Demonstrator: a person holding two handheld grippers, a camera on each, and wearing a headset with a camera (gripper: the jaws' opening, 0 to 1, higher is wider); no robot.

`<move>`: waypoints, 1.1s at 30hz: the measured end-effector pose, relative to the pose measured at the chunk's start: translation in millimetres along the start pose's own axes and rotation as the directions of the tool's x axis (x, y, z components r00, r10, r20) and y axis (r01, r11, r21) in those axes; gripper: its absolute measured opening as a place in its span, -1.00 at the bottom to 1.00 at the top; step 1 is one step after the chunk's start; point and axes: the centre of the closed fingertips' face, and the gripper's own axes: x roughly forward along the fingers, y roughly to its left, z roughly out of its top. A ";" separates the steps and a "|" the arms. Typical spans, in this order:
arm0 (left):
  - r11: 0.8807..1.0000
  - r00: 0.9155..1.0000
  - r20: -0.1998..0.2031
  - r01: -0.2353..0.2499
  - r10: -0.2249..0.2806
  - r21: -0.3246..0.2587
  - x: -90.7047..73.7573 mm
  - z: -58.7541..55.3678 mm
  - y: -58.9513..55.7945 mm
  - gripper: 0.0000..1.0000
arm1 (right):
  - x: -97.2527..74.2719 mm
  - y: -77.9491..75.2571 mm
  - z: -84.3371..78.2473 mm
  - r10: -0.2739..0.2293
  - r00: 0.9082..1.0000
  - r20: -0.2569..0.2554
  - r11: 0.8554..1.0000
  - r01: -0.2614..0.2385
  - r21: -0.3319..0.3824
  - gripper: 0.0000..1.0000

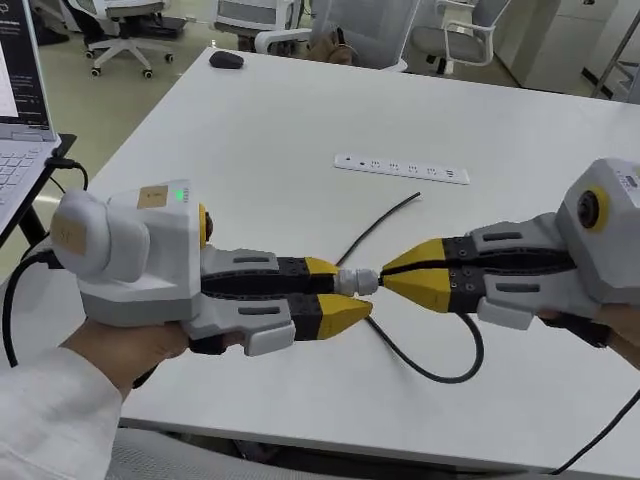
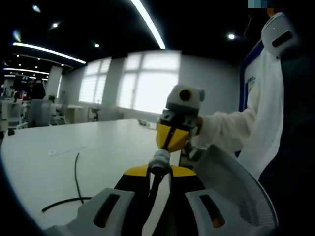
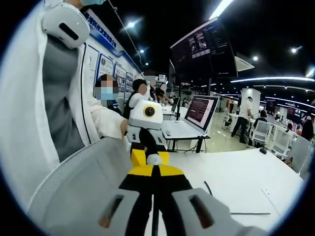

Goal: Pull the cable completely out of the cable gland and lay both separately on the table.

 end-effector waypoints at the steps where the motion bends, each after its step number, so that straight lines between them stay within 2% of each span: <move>1: 1.000 1.000 0.005 -0.004 0.004 0.003 -0.2 0.9 0.9 -0.68 | -0.3 -0.2 -0.1 0.001 1.000 0.002 1.000 -0.001 0.007 -1.00; 5: 1.000 1.000 0.006 -0.002 0.002 0.005 0.4 1.3 0.6 -0.68 | -0.7 -0.7 0.2 0.000 1.000 -0.001 1.000 0.000 0.003 -0.97; 8: 1.000 1.000 -0.004 0.001 -0.001 0.009 1.2 -0.5 -0.1 -0.68 | -1.8 -1.0 -3.1 -0.002 1.000 -0.021 1.000 0.002 0.031 -0.90; 12: 1.000 1.000 -0.011 0.004 -0.004 0.010 1.8 -1.7 -0.6 -0.68 | -2.3 0.9 -4.2 0.010 1.000 -0.027 0.999 -0.009 0.031 -0.92; 16: 1.000 1.000 -0.003 0.003 -0.003 0.007 1.4 -0.4 0.0 -0.68 | -3.6 2.5 -10.1 0.021 0.998 -0.059 0.999 -0.019 0.033 -0.91; 19: 1.000 1.000 -0.001 0.006 -0.006 0.006 1.5 0.0 -0.5 -0.68 | -2.2 3.0 -9.3 0.026 0.998 -0.055 0.999 -0.023 0.043 -0.92; 22: 1.000 1.000 0.013 0.001 -0.001 -0.003 0.2 1.8 1.2 -0.67 | -0.7 1.4 -7.6 0.021 0.999 -0.050 1.000 -0.020 0.020 -0.92; 25: 1.000 0.999 0.032 0.009 -0.008 -0.025 0.0 4.4 0.4 -0.66 | -1.4 0.6 -3.9 0.021 0.999 -0.026 0.998 -0.019 0.067 -0.93; 27: 0.999 0.999 0.051 0.011 -0.009 -0.041 0.8 6.7 0.1 -0.65 | -2.4 0.2 -2.1 0.019 1.000 -0.015 0.998 -0.018 0.063 -0.93; 31: 0.997 0.996 0.086 0.041 -0.036 -0.059 2.0 12.8 -5.8 -0.50 | -3.3 -0.1 3.8 0.019 1.000 0.010 0.998 -0.020 0.060 -0.94; 33: 0.997 0.995 0.091 0.047 -0.041 -0.064 2.3 13.3 -6.6 -0.53 | -3.5 -0.1 6.2 0.022 1.000 0.019 0.998 -0.023 0.057 -0.94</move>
